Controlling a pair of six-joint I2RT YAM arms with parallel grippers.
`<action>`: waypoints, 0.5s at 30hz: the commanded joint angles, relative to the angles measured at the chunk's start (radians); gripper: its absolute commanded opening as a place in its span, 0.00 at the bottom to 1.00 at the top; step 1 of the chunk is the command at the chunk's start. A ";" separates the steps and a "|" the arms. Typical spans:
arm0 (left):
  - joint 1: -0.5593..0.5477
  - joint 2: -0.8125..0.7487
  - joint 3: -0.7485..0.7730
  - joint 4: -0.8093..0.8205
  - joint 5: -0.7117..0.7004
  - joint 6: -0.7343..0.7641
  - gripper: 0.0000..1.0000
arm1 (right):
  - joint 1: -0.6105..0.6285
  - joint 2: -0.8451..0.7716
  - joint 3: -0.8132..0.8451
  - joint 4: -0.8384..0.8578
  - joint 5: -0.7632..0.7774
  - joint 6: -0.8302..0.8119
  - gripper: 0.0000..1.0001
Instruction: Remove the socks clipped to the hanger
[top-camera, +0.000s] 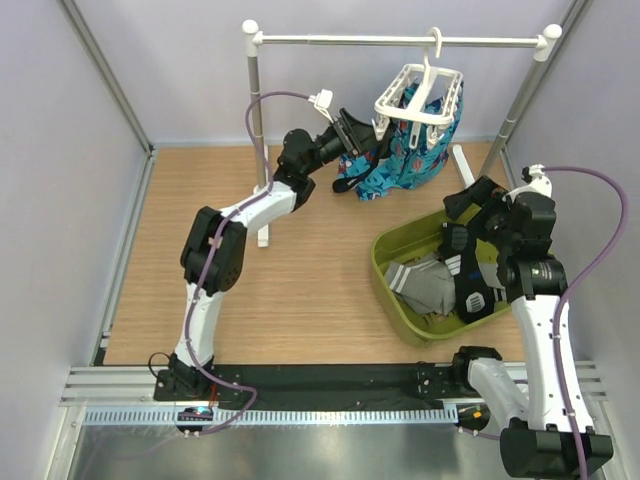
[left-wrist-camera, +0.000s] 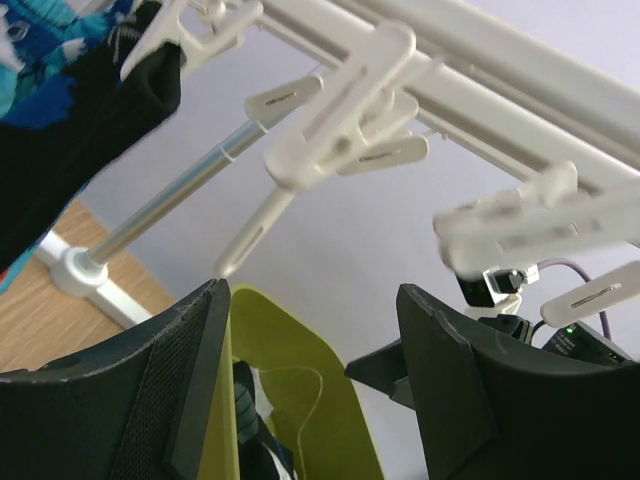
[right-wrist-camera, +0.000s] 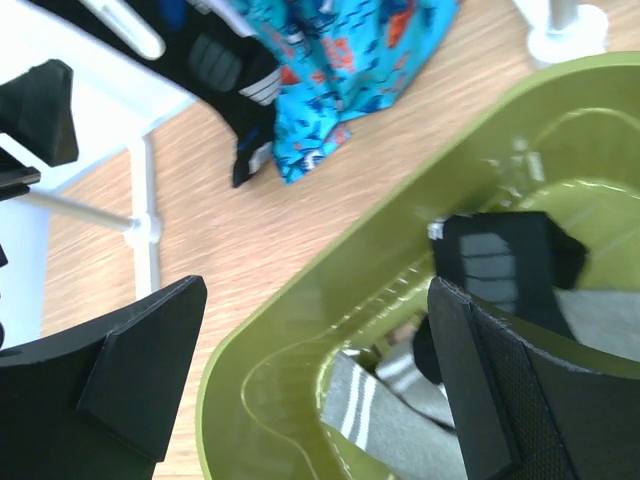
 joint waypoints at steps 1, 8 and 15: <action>0.009 -0.125 -0.067 -0.073 -0.026 0.087 0.71 | 0.022 -0.014 -0.060 0.255 -0.092 0.027 1.00; 0.001 -0.260 -0.186 -0.187 -0.092 0.144 0.71 | 0.246 0.031 -0.116 0.458 0.095 0.008 0.99; -0.017 -0.435 -0.365 -0.238 -0.244 0.157 0.70 | 0.410 0.136 -0.148 0.651 0.255 -0.030 0.92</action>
